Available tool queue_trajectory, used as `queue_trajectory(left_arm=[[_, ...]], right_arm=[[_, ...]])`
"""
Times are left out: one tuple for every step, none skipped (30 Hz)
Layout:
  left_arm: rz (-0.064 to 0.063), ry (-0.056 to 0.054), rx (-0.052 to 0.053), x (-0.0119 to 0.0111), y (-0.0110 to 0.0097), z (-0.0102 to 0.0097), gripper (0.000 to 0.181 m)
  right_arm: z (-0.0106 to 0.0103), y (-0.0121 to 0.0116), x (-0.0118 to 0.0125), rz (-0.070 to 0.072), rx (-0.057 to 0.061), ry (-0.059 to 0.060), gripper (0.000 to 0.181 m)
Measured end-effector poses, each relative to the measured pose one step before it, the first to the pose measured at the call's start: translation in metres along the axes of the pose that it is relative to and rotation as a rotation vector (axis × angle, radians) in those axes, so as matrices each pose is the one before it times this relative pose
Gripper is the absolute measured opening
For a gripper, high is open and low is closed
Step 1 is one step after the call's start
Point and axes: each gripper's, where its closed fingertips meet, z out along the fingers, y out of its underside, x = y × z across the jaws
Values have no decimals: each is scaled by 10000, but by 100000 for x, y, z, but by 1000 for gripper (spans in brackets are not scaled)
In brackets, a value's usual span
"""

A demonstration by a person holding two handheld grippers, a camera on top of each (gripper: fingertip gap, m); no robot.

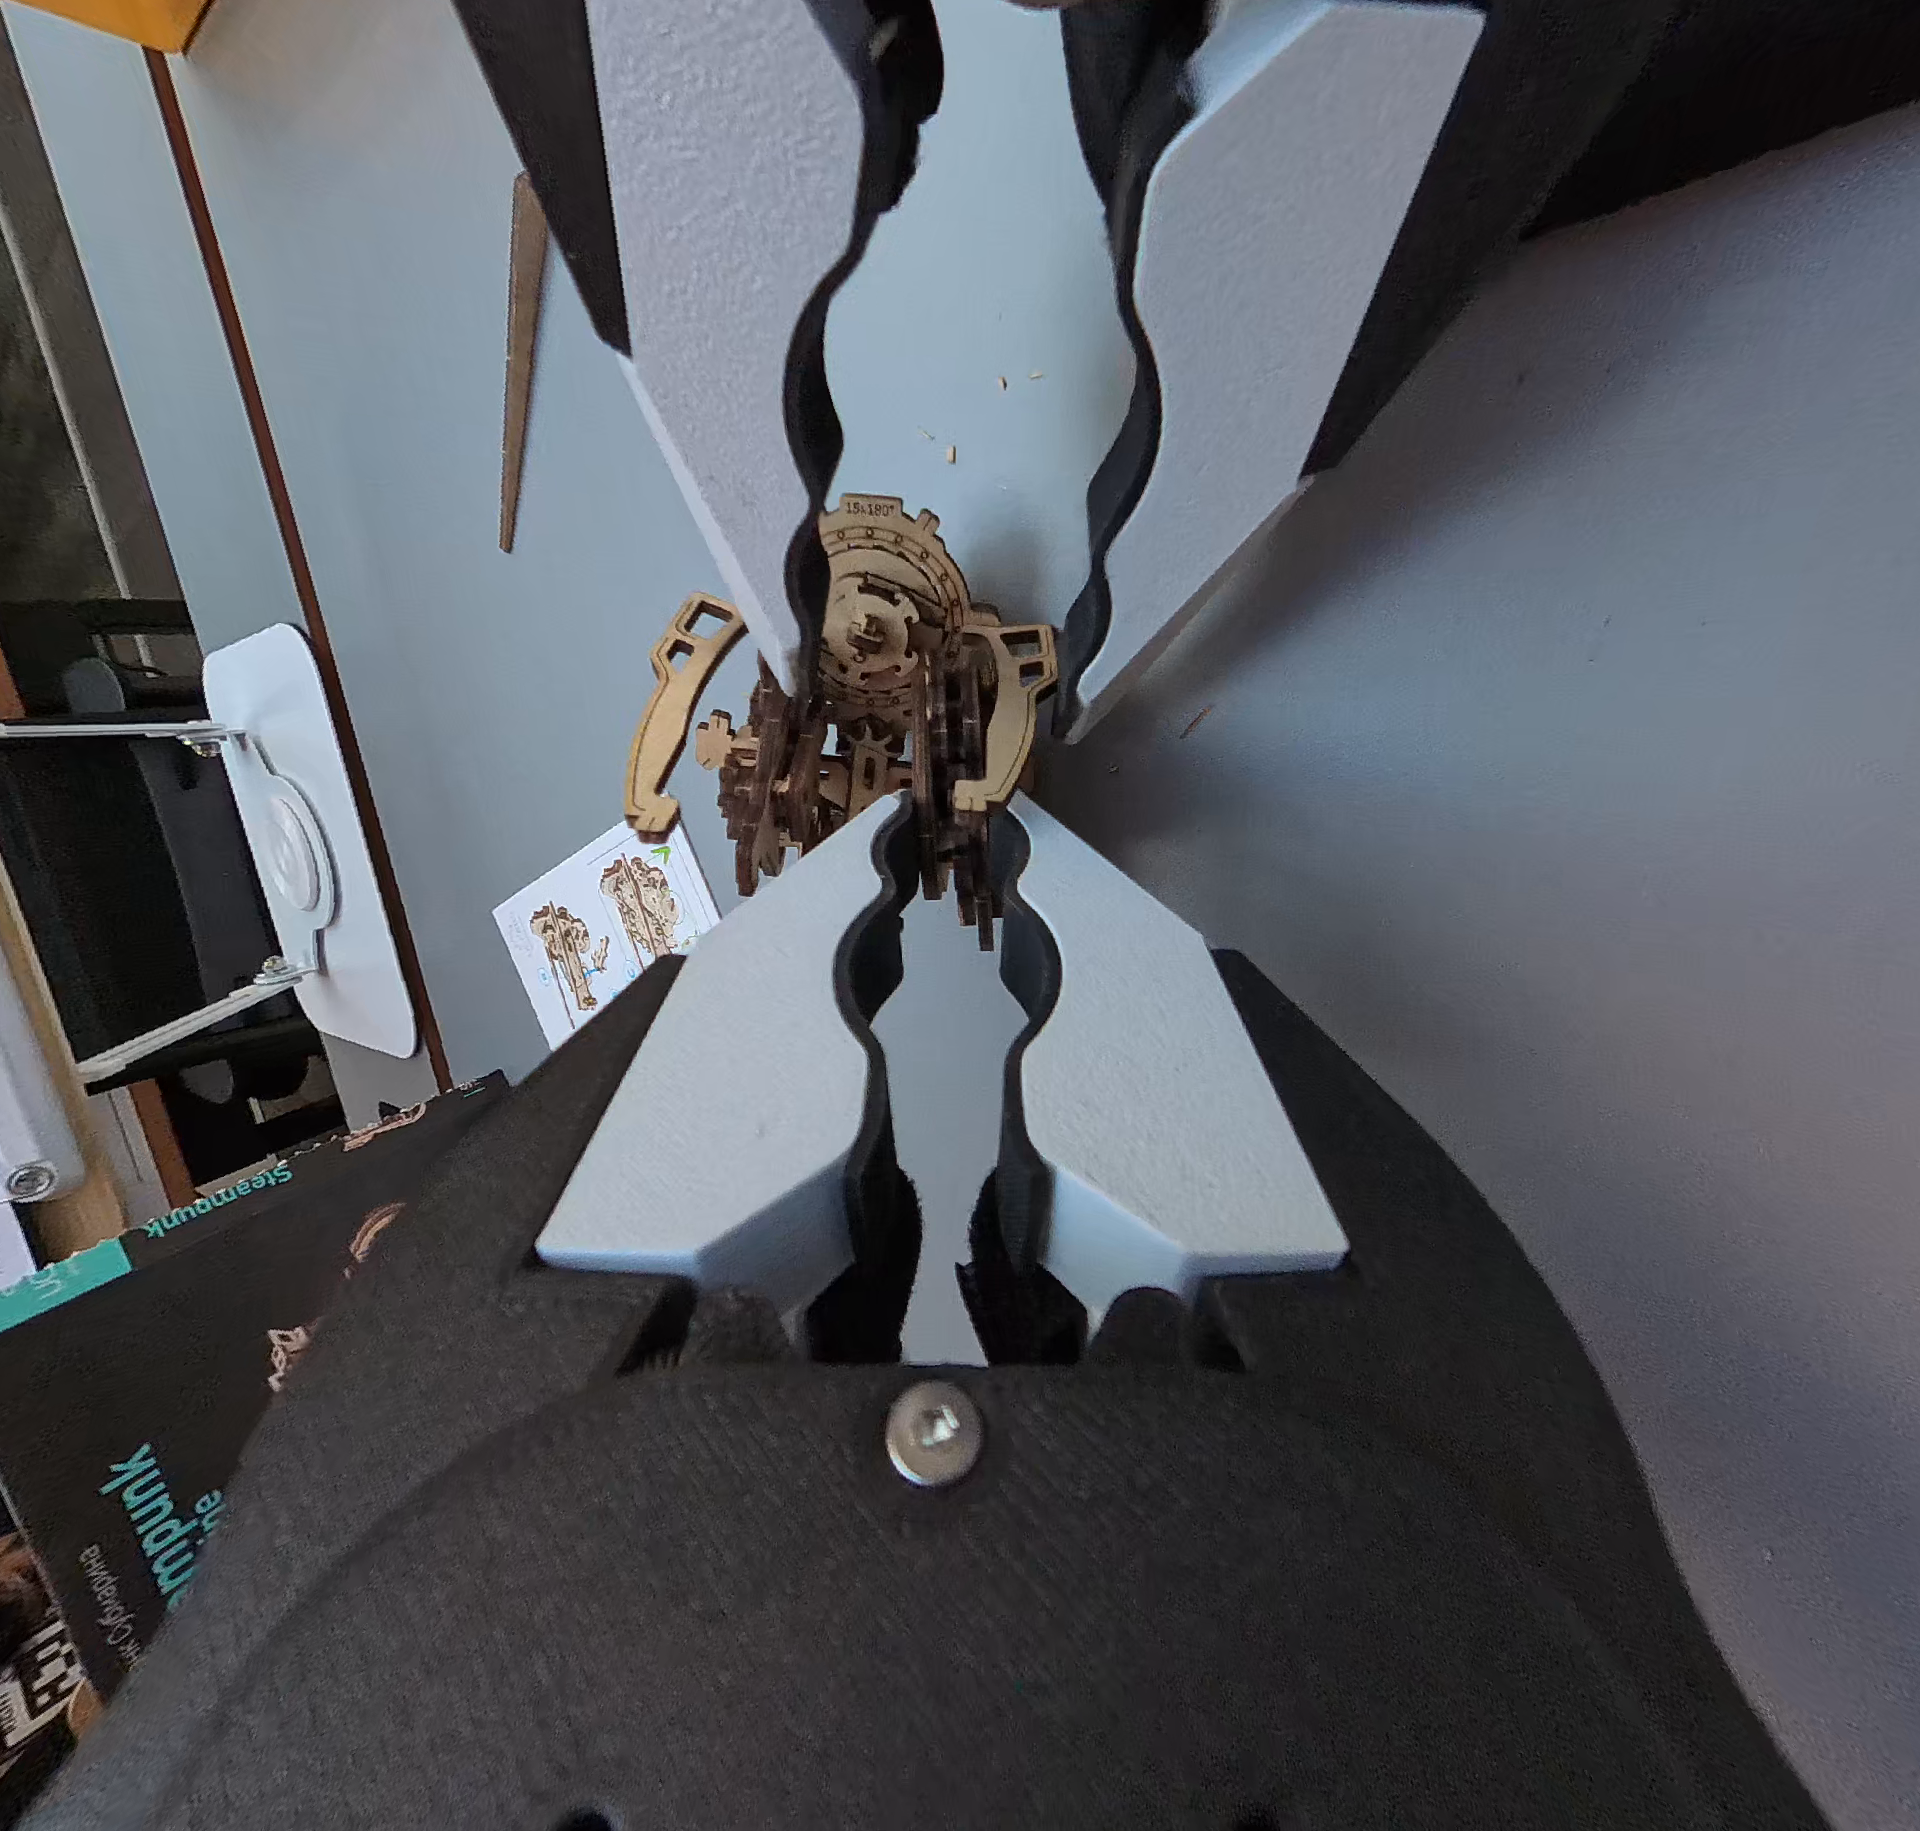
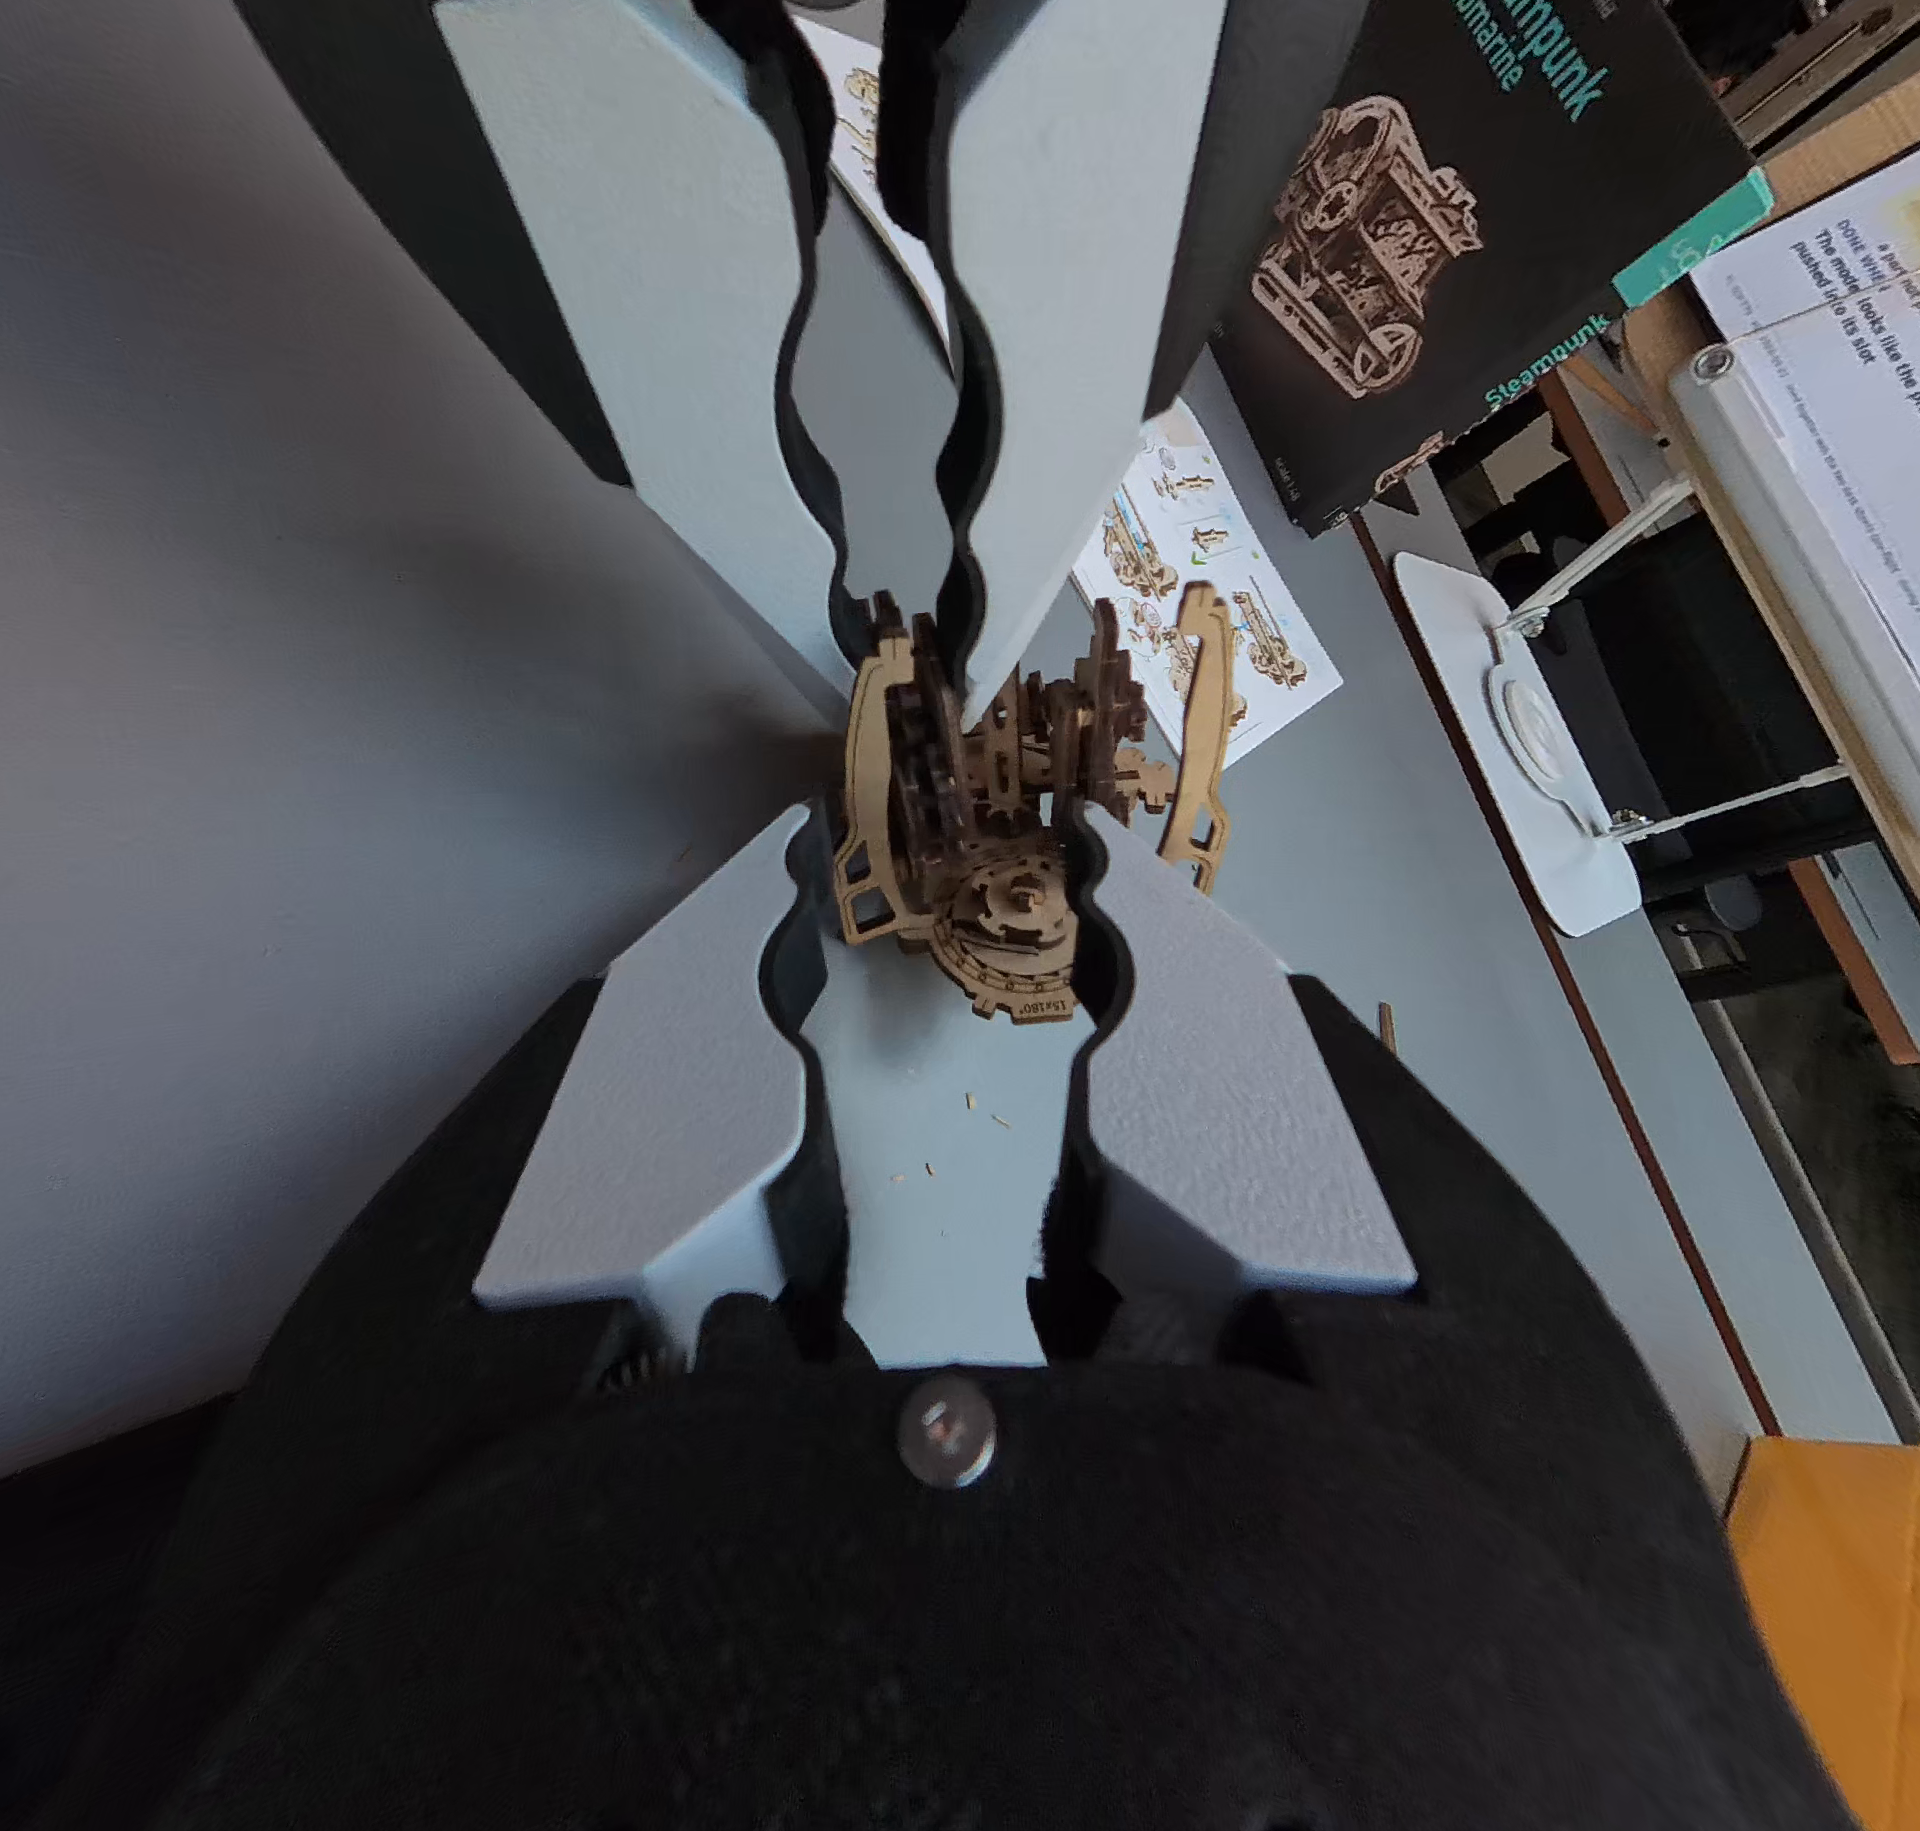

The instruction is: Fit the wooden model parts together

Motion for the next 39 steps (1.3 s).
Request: queue_trajectory(left_arm=[[40,20,-52,3,29,-12,11],[42,11,-36,12,22,-10,11],[40,-3,-22,7,12,0,11],[21,-10,-12,14,-8,-6,11],[56,-17,-13,21,-7,1,11],[116,-25,-13,34,-16,-6,11],[163,-33,-11,48,-18,-11,11],[194,-36,-3,53,-30,-17,11],[148,-37,-12,35,-18,-3,11],[94,-32,-12,12,-3,18,11],[101,-21,4,0,-10,4,11],[90,-4,9,11,-5,7,11],[45,15,-10,1,3,-1,11],[39,16,-22,-6,-5,5,11],[36,7,-19,7,-4,1,11],[23,6,-16,-7,-4,6,11],[29,7,-10,7,5,7,11],[15,9,0,4,10,-3,11],[-15,12,7,2,3,-4,11],[0,9,6,1,2,-1,11],[31,0,5,7,-1,6,11],[22,-3,2,2,-8,-1,11],[-4,4,-2,6,-6,2,11],[-8,7,-1,-8,-3,5,11],[4,4,5,3,-7,4,11],[8,6,6,-2,-1,-7,11],[-15,15,7,-2,7,1,11],[-26,21,9,-3,-13,7,11],[-20,22,4,1,-10,-2,11],[-18,19,0,-4,-4,-5,11],[-6,9,-1,1,-5,-1,11],[14,-2,-3,1,3,1,11],[23,-2,1,18,1,-2,11],[39,-1,11,17,-17,0,11],[63,-11,18,19,-17,-9,11],[49,-17,15,0,-25,5,11],[-1,-17,27,-14,-32,11,11],[-38,-17,33,-19,-41,25,11],[-47,-5,43,-11,-21,25,11]], right_arm=[[-46,60,-24,42,16,-72,45],[-150,-14,42,-37,71,13,45],[-152,-2,-7,-94,60,24,45],[-91,-50,-245,-143,57,-100,44],[1,-12,-446,-219,24,-202,44],[114,181,-134,-210,-130,-1,43],[191,248,-91,-183,-187,5,41],[176,193,-141,-139,-146,-63,35],[81,73,-140,-63,-26,-109,27],[36,-6,-76,35,45,-115,26],[24,27,-15,94,17,-104,25],[0,41,-18,93,-4,-79,25],[-35,-20,-27,16,23,-38,25],[-99,-99,24,-3,85,0,26],[-155,-129,69,57,119,-1,27],[-219,-142,122,103,141,17,29],[-299,-141,102,83,168,2,32],[-344,-30,112,73,126,-1,33],[-369,142,117,82,47,6,35],[-347,182,-28,64,27,-54,38],[-326,161,-10,-11,36,-4,38],[-288,9,-99,-130,84,-3,38],[-198,-118,-255,-208,108,-55,38],[-60,-96,-39,-257,52,101,38],[91,-50,-78,-274,-8,66,38],[187,-38,17,-200,-61,94,38],[247,-71,10,-121,-67,20,38],[288,-147,-112,-62,-10,-110,38],[326,-146,-101,32,12,-138,38],[345,-12,-44,60,-31,-108,38],[351,63,-78,17,-51,-100,38],[305,125,-52,-13,-73,-60,37],[244,192,-24,-19,-116,-34,33],[138,94,105,3,-61,60,30],[-11,-48,202,-20,43,114,25],[11,3,-10,36,23,-23,25],[-11,5,1,51,17,-16,25],[-5,29,31,34,-18,-2,25],[4,31,15,47,-8,-9,25]])
